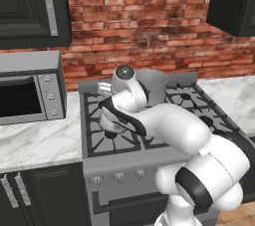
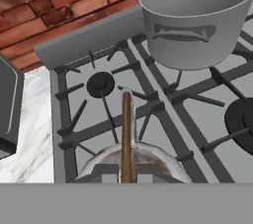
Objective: Pick the kettle from the counter and place it on a stove burner. Then turn the burner on.
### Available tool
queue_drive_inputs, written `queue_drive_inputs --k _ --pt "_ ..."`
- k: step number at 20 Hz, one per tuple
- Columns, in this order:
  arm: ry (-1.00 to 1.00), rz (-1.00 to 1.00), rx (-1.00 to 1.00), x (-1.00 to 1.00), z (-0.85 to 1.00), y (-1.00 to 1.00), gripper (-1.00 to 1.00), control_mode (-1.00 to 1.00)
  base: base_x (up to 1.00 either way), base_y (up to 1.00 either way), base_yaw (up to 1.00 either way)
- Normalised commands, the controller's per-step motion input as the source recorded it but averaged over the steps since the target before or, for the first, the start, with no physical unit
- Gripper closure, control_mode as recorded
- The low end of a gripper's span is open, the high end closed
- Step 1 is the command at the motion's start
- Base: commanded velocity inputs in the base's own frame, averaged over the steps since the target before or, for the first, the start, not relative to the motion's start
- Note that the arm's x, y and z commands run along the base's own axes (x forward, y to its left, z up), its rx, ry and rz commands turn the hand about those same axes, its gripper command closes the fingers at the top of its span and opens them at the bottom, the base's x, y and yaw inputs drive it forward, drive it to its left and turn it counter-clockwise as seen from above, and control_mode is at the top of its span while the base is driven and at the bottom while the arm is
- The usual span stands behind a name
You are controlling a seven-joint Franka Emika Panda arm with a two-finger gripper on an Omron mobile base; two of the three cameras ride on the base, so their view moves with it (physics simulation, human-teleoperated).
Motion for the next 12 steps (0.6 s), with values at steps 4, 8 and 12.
queue_drive_inputs --k 4,8,12 --pt "-0.03 0.0 0.0 0.09 -0.11 0.0 1.0 -1.0 0.0 0.0 0.0" --pt "-0.05 0.0 0.0 0.11 -0.17 0.0 1.0 -1.0 0.0 0.0 0.0" --pt "-0.07 0.0 0.0 0.13 -0.18 0.0 1.0 -1.0 0.0 0.0 0.0"
